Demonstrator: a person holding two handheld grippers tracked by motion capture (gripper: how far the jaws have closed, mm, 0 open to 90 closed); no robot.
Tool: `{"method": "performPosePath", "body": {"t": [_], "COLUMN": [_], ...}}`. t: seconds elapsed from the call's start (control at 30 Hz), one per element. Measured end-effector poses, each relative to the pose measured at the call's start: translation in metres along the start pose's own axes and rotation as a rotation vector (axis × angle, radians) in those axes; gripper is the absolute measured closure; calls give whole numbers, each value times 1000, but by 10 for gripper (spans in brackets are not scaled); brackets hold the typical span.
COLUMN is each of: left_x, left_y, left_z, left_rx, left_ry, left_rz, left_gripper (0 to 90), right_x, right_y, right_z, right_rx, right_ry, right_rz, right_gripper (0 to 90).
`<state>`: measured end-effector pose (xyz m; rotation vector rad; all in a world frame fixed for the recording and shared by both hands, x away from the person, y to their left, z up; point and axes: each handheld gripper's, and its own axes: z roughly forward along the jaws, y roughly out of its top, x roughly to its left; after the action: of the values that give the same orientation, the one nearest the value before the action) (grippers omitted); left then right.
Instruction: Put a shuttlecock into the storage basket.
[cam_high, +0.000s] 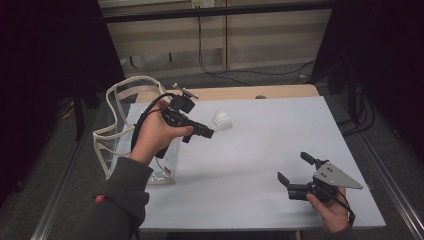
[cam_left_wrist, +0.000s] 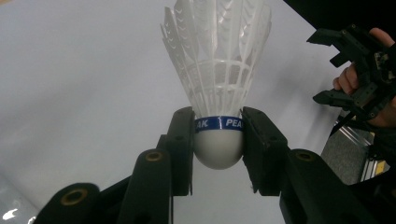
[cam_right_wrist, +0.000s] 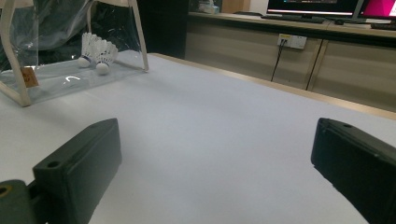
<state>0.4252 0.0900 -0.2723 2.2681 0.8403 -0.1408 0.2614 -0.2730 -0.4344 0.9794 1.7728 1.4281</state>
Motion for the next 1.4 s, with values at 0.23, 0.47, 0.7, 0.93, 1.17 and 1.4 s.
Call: {"method": "performPosePath", "body": {"t": [0.23,0.47,0.7,0.93,1.17,1.4], "left_x": [2,5,7,8,11,11], "left_y": [1,2,2,4,5,6], "left_z": [-7,-15,-23,-31,-41,-48], "left_rx": [-1,-15,-24,-35,-53,-56], "left_ry": [2,9,14,20,21,29], "left_rz": [-3,-13,-21,-29,-41,-40], "left_gripper": [655,655,655,656,656,655], "right_x": [0,0,0,0,0,0], "right_y": [0,0,0,0,0,0], "right_z": [0,0,0,0,-1,-1], "right_rx": [1,1,-1,-1,0,-2], "right_ry": [3,-1,0,0,-2,-2], "right_rz": [-1,4,4,1,1,-1], "right_gripper": [17,17,16,17,17,17]}}
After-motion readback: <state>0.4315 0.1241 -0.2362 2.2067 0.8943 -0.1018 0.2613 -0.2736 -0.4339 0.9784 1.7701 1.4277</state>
